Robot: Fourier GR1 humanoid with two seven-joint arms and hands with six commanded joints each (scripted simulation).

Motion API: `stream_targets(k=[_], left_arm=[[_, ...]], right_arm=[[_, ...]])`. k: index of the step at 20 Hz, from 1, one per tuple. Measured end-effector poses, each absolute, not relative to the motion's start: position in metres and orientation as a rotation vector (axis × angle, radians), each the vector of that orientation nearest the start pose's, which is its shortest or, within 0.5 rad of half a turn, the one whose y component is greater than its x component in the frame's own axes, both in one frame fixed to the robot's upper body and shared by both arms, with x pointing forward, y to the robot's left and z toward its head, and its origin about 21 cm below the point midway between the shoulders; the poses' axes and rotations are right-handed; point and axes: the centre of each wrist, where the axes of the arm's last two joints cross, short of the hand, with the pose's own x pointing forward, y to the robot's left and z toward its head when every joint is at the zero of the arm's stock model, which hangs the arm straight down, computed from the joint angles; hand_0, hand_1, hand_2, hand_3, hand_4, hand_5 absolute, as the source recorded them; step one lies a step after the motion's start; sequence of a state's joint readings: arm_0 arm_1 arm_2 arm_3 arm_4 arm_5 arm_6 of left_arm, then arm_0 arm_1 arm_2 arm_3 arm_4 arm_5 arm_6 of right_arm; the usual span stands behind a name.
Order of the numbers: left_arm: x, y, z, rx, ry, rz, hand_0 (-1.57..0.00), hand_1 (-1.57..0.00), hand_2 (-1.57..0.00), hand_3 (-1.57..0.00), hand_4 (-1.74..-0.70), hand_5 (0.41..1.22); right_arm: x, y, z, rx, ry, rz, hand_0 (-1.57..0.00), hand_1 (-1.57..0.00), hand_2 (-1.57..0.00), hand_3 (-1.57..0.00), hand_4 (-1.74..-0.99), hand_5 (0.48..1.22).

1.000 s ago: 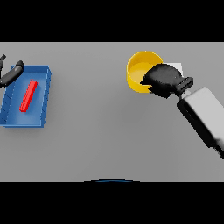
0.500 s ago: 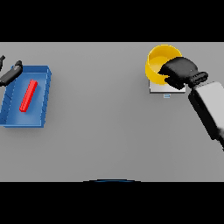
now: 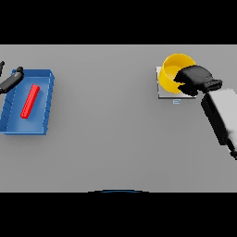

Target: Pick up the red beaker and tilt it to pour out 1 green nut into yellow bowl. Pick up the yellow bowl and place it on the metallic measuring scale.

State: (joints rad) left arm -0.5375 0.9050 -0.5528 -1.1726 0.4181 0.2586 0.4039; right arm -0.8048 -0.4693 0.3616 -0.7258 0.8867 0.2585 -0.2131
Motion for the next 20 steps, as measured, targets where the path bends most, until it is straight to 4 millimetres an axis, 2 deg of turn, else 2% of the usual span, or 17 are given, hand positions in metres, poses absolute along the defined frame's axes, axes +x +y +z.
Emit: stream_targets(k=[2, 4, 5, 6, 8, 11, 13, 15, 20], left_arm=[[0.345, 0.348, 0.109, 0.595, -1.099, -0.399, 0.0, 0.0, 0.0, 0.0, -0.73, 0.712], [0.346, 0.35, 0.103, 0.597, -1.084, -0.402, 0.0, 0.0, 0.0, 0.0, -0.73, 0.715], [0.345, 0.35, 0.105, 0.603, -1.088, -0.4, 0.0, 0.0, 0.0, 0.0, -0.73, 0.717], [0.348, 0.348, 0.104, 0.596, -1.083, -0.398, 0.0, 0.0, 0.0, 0.0, -0.73, 0.72], [0.348, 0.348, 0.104, 0.594, -1.089, -0.402, 0.0, 0.0, 0.0, 0.0, -0.73, 0.728], [0.35, 0.35, 0.101, 0.581, -1.086, -0.405, 0.0, 0.0, 0.0, 0.0, -0.73, 0.717], [0.351, 0.348, 0.102, 0.581, -1.093, -0.406, 0.0, 0.0, 0.0, 0.0, -0.72, 0.708], [0.35, 0.349, 0.103, 0.591, -1.088, -0.401, 0.0, 0.0, 0.0, 0.0, -0.72, 0.703], [0.352, 0.347, 0.106, 0.594, -1.095, -0.395, 0.0, 0.0, 0.0, 0.0, -0.72, 0.694]], right_arm=[[0.426, -0.262, 0.076, -0.693, -1.117, 1.635, -1.42, -1.57, -1.36, -1.49, -1.741, 1.221], [0.425, -0.261, 0.074, -0.685, -1.105, 1.646, -1.4, -1.57, -1.39, -1.36, -1.741, 1.221], [0.424, -0.263, 0.073, -0.676, -1.096, 1.646, -1.33, -1.46, -1.42, -1.2, -1.741, 1.221], [0.424, -0.264, 0.073, -0.672, -1.104, 1.634, -1.13, -1.32, -1.33, -1.06, -1.701, 1.221], [0.423, -0.267, 0.071, -0.655, -1.108, 1.623, -0.72, -0.98, -1.04, -0.83, -1.619, 1.072], [0.424, -0.27, 0.073, -0.652, -1.055, 1.612, -0.37, -0.58, -0.69, -0.61, -1.539, 0.933], [0.426, -0.269, 0.074, -0.653, -1.055, 1.63, -0.24, -0.38, -0.52, -0.53, -1.501, 0.877], [0.428, -0.271, 0.077, -0.65, -1.06, 1.66, -0.15, -0.24, -0.37, -0.45, -1.469, 0.842], [0.426, -0.27, 0.072, -0.646, -1.006, 1.661, -0.05, -0.08, -0.13, -0.3, -1.412, 0.771]])
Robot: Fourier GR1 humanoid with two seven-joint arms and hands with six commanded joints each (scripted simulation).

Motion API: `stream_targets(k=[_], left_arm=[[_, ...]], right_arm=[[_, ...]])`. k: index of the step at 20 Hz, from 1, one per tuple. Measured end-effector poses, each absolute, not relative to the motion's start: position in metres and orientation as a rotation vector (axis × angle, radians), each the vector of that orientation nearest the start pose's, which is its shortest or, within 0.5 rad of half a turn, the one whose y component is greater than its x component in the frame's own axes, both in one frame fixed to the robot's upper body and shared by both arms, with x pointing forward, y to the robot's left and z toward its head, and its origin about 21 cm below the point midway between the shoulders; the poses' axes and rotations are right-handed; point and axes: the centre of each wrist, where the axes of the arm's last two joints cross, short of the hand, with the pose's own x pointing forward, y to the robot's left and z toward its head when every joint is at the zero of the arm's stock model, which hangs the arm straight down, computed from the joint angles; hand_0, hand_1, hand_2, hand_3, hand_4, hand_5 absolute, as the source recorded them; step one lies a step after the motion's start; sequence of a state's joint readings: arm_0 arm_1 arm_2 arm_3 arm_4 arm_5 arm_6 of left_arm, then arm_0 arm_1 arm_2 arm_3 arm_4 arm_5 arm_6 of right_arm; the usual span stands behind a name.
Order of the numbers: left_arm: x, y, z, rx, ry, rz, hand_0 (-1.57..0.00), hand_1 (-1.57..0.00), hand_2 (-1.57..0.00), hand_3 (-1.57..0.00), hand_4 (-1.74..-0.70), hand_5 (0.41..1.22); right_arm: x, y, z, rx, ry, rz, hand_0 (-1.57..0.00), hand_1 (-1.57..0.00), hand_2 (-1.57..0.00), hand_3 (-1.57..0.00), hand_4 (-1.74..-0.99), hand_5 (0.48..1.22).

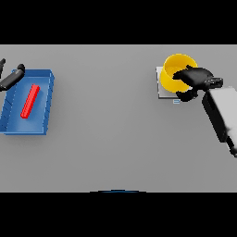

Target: Pick up the red beaker and tilt it to pour out 1 green nut into yellow bowl. Pick up the yellow bowl and place it on the metallic measuring scale.

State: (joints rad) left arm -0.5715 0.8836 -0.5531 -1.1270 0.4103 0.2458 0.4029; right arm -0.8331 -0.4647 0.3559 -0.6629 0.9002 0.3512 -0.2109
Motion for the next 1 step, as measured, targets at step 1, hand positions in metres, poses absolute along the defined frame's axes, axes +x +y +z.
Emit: stream_targets(k=[1], left_arm=[[0.351, 0.3456, 0.1056, 0.591, -1.1, -0.405, 0.0, 0.0, 0.0, 0.0, -0.72, 0.693]], right_arm=[[0.4253, -0.2692, 0.071, -0.648, -1.002, 1.652, -0.04, -0.06, -0.1, -0.27, -1.41, 0.759]])
